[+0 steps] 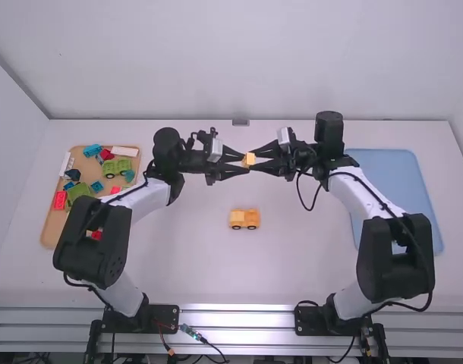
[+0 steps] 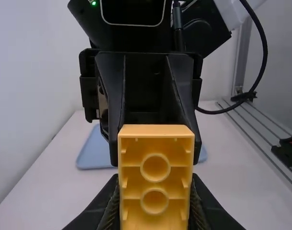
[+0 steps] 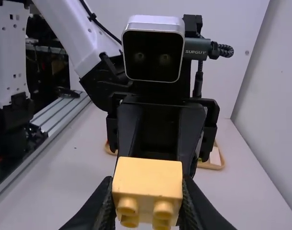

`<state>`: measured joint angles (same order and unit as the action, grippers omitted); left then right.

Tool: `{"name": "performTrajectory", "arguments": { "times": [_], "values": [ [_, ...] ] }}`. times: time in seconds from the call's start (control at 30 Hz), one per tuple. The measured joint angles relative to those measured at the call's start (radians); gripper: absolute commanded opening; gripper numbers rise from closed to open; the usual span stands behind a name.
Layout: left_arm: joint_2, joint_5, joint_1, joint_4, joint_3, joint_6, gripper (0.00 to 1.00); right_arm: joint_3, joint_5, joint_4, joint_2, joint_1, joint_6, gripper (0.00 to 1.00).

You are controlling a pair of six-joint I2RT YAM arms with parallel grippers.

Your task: Assemble lego blocks to make yellow taxi

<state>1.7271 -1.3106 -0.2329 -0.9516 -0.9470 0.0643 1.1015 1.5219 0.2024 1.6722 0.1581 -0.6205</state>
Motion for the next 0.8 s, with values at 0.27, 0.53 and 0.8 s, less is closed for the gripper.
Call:
{"name": "performTrajectory", "arguments": {
  "times": [0.27,0.53,0.8],
  "values": [
    [0.000,0.002,0.001,0.000,0.004,0.001,0.03,0.000,-0.012,0.000,0.000,0.005,0.001,0.22],
    [0.000,0.010,0.000,0.000,0.004,-0.002,0.02,0.000,-0.012,0.000,0.000,0.011,-0.005,0.43],
    [0.000,0.011,0.000,0.003,0.004,0.001,0.02,0.000,-0.029,0.003,0.000,0.021,-0.006,0.28]
  ]
}}
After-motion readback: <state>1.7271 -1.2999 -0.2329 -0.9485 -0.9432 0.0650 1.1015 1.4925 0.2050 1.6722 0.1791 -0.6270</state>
